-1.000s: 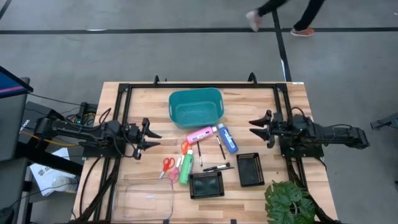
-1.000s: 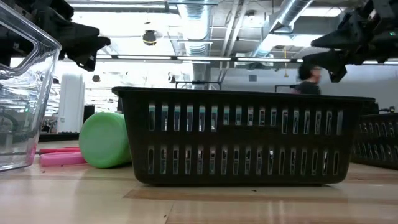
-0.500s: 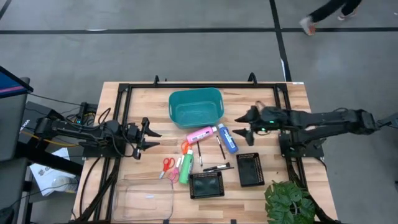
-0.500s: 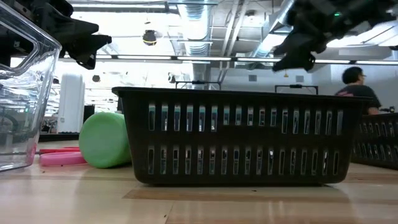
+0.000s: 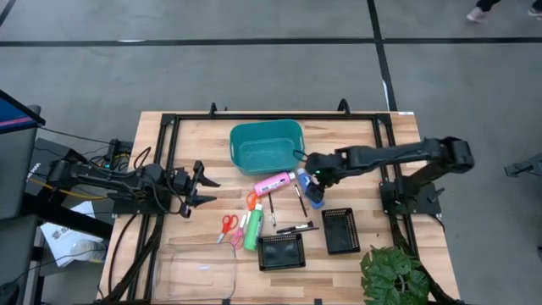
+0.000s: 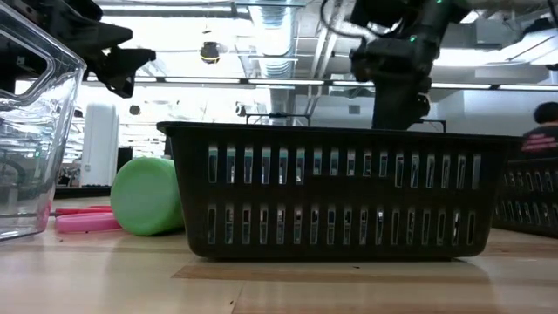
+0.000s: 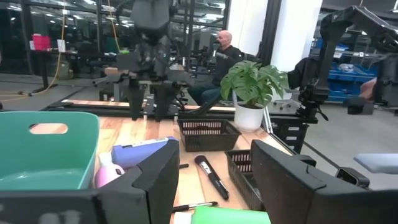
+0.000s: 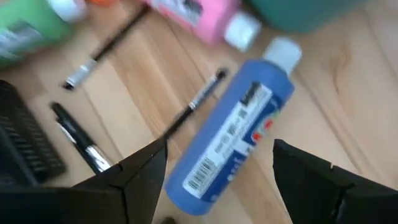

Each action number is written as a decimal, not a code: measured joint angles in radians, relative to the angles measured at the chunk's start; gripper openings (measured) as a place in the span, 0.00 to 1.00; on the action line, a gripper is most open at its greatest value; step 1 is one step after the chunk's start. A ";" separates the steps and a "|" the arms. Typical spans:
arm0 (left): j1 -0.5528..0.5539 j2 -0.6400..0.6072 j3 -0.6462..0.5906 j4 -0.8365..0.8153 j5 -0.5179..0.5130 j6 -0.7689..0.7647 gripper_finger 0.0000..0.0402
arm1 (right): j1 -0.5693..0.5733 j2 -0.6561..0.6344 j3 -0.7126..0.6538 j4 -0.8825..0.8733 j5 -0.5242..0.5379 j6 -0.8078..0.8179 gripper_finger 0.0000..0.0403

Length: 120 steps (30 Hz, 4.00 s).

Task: Pick & Place Paint Supplies

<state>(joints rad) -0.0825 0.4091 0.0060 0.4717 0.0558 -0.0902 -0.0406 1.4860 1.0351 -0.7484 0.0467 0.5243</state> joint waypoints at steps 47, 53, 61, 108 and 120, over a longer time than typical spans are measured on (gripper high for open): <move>-0.035 0.000 0.000 -0.001 0.005 0.011 0.42 | 0.067 0.259 0.073 -0.059 -0.047 -0.019 0.35; -0.035 0.000 0.000 0.000 0.005 0.011 0.42 | 0.112 0.155 0.074 0.033 0.009 -0.033 0.35; -0.035 0.011 0.000 0.082 0.005 0.027 0.42 | 0.103 0.070 0.075 0.329 0.094 -0.245 0.35; 0.421 1.120 0.620 0.847 0.377 -0.071 0.65 | -0.123 0.074 0.037 0.931 -0.099 -0.760 0.35; 0.421 1.173 0.652 0.839 0.374 -0.048 0.51 | -0.122 0.074 0.039 0.950 -0.105 -0.764 0.34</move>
<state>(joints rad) 0.3384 1.5820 0.6582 1.3103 0.4298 -0.1385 -0.1627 1.5600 1.0740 0.2016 -0.0585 -0.2393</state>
